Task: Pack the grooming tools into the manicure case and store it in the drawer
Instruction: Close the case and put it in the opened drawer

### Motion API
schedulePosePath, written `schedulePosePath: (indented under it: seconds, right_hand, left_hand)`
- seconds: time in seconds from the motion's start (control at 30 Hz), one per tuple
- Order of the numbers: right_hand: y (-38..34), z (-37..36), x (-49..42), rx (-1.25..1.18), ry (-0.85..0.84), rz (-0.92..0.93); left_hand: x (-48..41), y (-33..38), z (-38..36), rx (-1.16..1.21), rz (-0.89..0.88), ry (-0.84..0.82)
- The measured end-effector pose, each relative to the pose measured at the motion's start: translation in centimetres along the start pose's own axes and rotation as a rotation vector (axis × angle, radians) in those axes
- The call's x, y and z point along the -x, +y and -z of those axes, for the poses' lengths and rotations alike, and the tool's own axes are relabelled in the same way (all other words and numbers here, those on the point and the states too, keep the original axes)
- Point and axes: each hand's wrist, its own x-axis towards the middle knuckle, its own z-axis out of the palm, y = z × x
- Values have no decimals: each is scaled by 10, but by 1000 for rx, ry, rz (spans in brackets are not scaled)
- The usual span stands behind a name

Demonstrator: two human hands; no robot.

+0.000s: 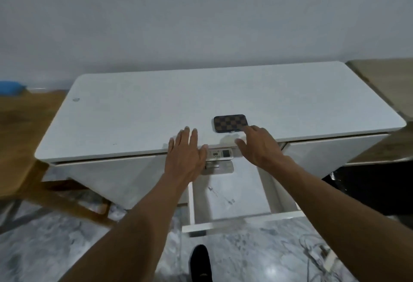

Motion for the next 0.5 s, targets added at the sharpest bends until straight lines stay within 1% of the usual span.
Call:
schedulePosePath:
  seconds: [0.2,0.43,0.5]
  right_hand:
    - [-10,-3,-46,8,-36,16]
    - [1,-12,-69,91,-111,105]
    - [7,-14,-74,103,-103,142]
  left_hand:
    - [-42,-10,-19,-1,-5,-49]
    - [-59,-1,-45,-75,21,-12]
    - [-58,1,-48,-86,30,-11]
